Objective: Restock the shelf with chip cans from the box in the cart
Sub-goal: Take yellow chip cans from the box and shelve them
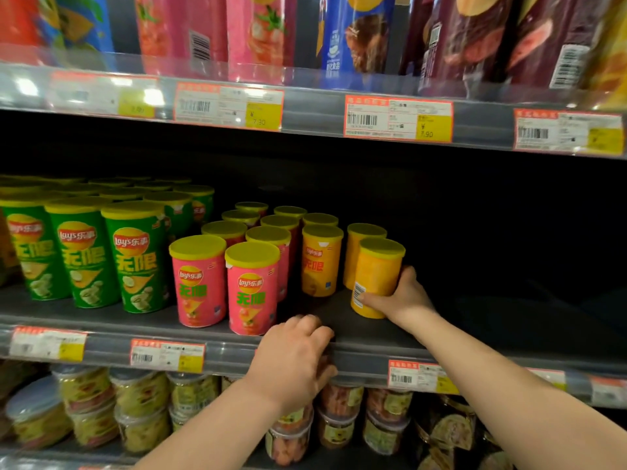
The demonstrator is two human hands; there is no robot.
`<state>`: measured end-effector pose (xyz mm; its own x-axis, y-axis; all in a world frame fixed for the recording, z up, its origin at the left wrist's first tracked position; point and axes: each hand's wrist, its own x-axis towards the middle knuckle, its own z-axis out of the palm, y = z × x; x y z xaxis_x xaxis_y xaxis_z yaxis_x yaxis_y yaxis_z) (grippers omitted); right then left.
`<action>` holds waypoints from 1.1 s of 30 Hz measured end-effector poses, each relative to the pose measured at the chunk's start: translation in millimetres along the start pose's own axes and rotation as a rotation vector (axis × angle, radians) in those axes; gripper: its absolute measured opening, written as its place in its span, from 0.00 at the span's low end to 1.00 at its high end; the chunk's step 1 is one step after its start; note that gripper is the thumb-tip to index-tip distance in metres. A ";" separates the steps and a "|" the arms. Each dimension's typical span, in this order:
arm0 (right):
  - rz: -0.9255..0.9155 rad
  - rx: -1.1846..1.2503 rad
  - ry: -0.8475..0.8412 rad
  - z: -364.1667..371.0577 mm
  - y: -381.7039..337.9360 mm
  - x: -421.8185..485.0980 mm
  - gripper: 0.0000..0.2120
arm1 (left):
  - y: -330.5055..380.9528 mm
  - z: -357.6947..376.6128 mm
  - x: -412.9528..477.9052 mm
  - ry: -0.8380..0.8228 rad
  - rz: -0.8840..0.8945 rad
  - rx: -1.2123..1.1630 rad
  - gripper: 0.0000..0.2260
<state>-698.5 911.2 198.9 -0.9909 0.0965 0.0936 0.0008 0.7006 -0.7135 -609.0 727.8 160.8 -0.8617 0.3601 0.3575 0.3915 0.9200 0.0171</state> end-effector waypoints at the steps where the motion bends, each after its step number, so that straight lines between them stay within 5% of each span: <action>1: -0.005 -0.009 0.001 1.1 -0.6 0.6 0.42 | -0.7 1.1 0.6 -0.010 0.001 -0.002 0.23; 13: 0.006 0.028 -0.046 -1.5 3.0 1.0 0.47 | -2.8 12.8 -1.2 0.106 0.013 0.042 0.19; 17: -0.011 0.062 -0.111 -5.5 8.3 -0.6 0.39 | -3.3 12.9 -0.8 0.056 -0.002 0.024 0.20; 22: -0.019 0.032 -0.081 -6.6 10.4 -2.0 0.47 | 1.6 6.6 -1.1 -0.012 -0.018 0.034 0.21; 33: -0.037 0.014 -0.046 -2.7 9.6 0.3 0.45 | -0.7 18.9 -1.7 0.183 0.045 0.057 0.19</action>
<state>-698.4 919.9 193.9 -0.9954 0.0375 0.0886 -0.0380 0.6929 -0.7200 -613.9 729.5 142.5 -0.7686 0.3715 0.5208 0.4048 0.9128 -0.0537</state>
